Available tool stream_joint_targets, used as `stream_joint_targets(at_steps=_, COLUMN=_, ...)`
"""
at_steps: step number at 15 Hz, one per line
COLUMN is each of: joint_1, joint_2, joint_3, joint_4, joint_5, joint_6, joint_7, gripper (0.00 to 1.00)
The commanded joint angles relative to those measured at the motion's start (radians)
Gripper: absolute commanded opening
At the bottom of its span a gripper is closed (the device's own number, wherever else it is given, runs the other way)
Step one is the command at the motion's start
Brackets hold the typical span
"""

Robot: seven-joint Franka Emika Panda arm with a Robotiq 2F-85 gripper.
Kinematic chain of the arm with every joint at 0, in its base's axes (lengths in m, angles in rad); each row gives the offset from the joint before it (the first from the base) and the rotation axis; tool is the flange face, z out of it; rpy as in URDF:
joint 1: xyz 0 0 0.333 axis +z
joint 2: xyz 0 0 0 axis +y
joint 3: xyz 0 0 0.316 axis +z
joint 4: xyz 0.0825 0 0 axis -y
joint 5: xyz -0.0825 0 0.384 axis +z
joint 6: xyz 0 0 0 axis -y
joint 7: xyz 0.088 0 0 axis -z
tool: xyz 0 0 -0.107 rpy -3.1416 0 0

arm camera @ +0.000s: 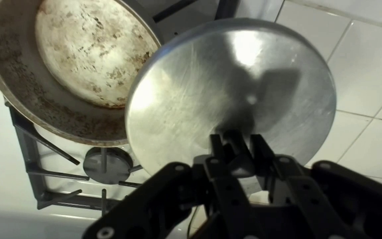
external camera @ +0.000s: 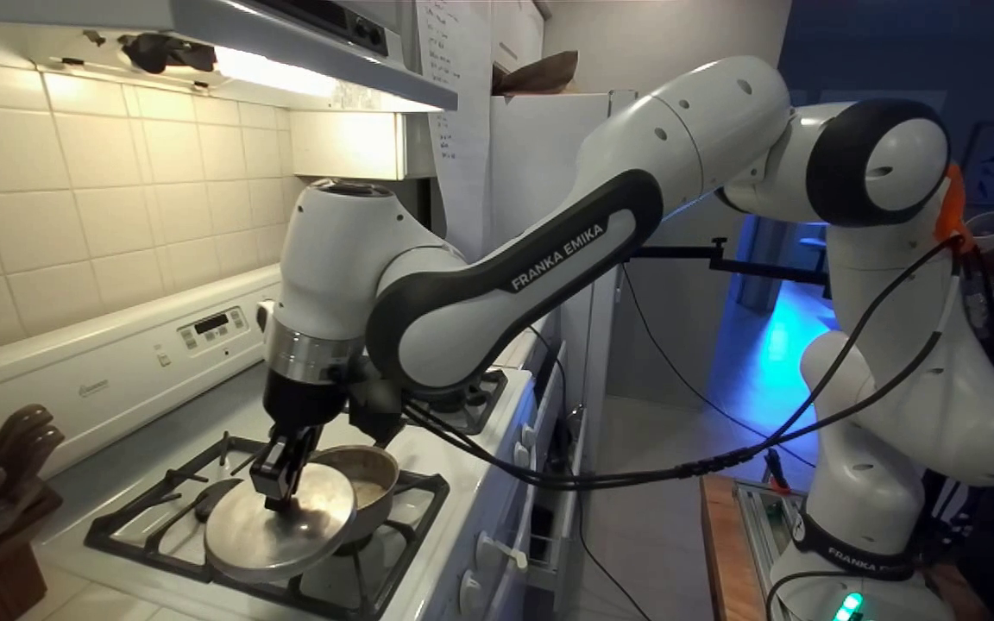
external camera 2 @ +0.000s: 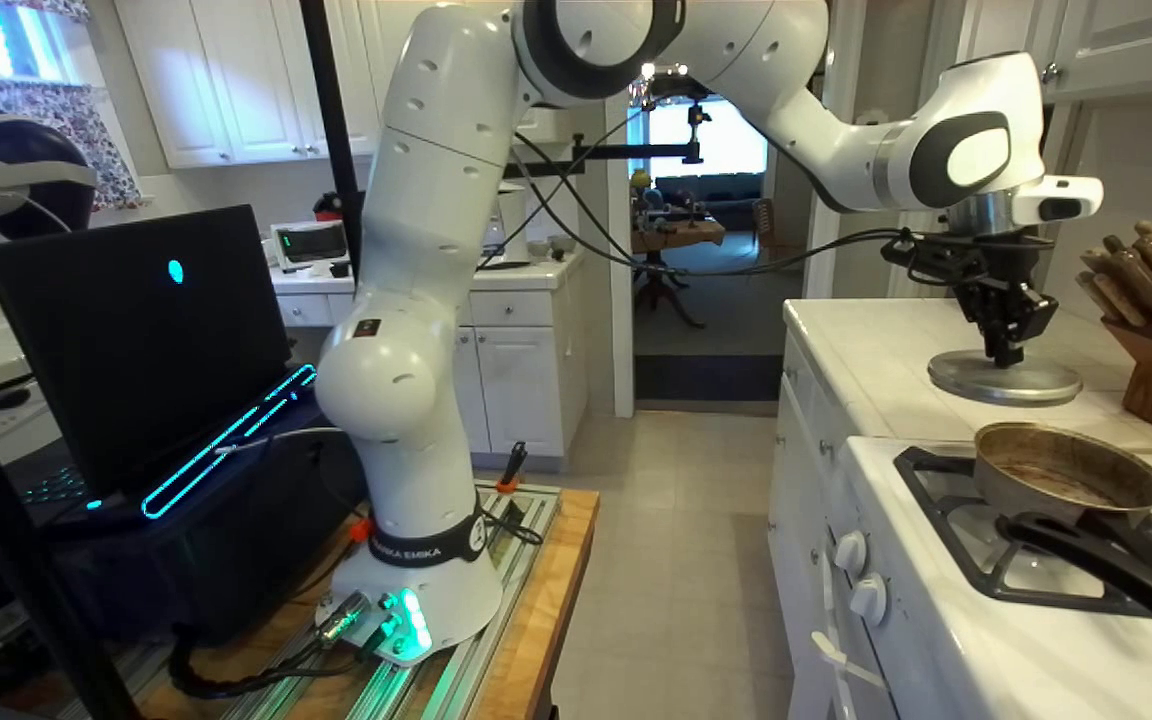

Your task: Put the lid on the pot

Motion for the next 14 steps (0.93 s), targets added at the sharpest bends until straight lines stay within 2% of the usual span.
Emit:
stream_joint_targets(at_steps=1, joint_1=-0.039, joint_2=-0.110, joint_3=0.005, joint_4=-0.163, joint_5=-0.018, joint_6=0.081, joint_7=0.084, gripper=0.06)
stream_joint_targets(at_steps=4, joint_1=-0.063, joint_2=-0.161, joint_3=0.002, joint_4=-0.239, joint_5=-0.024, joint_6=0.128, joint_7=0.127, gripper=0.06)
stream_joint_targets(at_steps=5, joint_1=-0.071, joint_2=-0.086, joint_3=0.021, joint_4=-0.140, joint_5=-0.009, joint_6=0.078, joint_7=0.078, gripper=0.26)
stream_joint_targets(at_steps=8, joint_1=-0.084, joint_2=-0.125, joint_3=0.022, joint_4=-0.192, joint_5=-0.008, joint_6=0.097, joint_7=0.092, gripper=0.26)
stream_joint_targets(at_steps=12, joint_1=-0.085, joint_2=-0.132, joint_3=0.023, joint_4=-0.201, joint_5=-0.008, joint_6=0.099, joint_7=0.096, gripper=0.26)
stream_joint_targets(at_steps=13, joint_1=-0.085, joint_2=-0.132, joint_3=0.023, joint_4=-0.202, joint_5=-0.008, joint_6=0.100, joint_7=0.096, gripper=0.06)
stream_joint_targets(at_steps=14, joint_1=-0.087, joint_2=-0.123, joint_3=0.027, joint_4=-0.191, joint_5=-0.003, joint_6=0.099, joint_7=0.089, gripper=0.06)
